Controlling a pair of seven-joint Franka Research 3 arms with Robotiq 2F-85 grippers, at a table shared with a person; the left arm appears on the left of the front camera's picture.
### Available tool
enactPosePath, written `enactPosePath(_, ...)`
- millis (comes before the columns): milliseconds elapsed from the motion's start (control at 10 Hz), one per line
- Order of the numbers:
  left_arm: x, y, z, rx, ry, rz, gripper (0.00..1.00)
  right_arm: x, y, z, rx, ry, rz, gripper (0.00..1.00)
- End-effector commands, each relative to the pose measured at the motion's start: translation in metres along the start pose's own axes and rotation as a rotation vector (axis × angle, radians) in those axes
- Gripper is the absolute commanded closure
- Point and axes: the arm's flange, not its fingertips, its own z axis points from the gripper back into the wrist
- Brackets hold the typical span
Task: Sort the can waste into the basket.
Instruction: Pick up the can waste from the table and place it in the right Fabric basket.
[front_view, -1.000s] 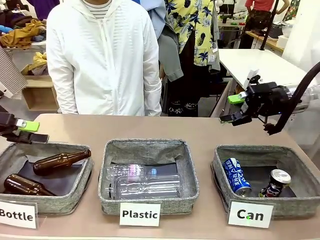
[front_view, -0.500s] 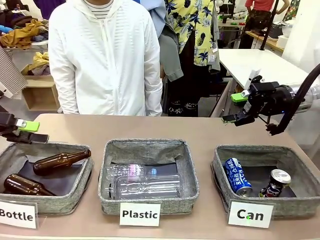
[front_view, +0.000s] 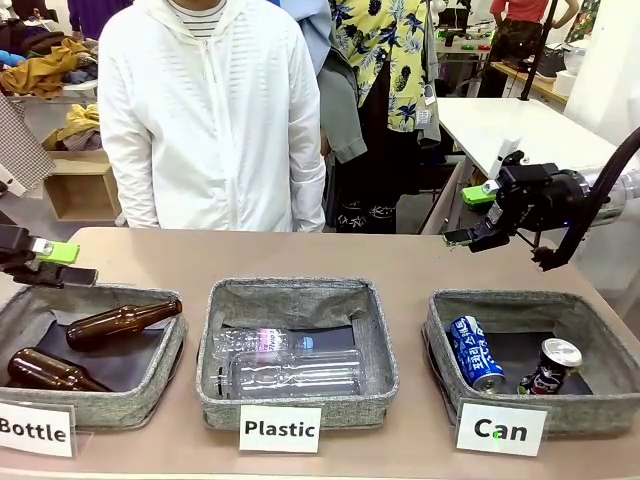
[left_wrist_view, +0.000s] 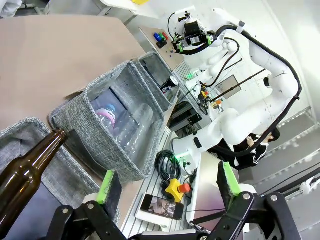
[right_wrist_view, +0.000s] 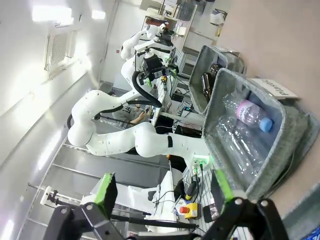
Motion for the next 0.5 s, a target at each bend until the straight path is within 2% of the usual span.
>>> enactPosePath(0,-0.0019,-0.0023,0.0035,-0.007,0.008,-0.008,0.0,0.0024,0.0078,0.0013,0.004,0.006,-0.02,0.0)
enactPosePath(400,-0.0019,-0.0023,0.0035,-0.007,0.008,-0.008,0.0,0.0024,0.0078,0.0013,0.004,0.006,-0.02,0.0)
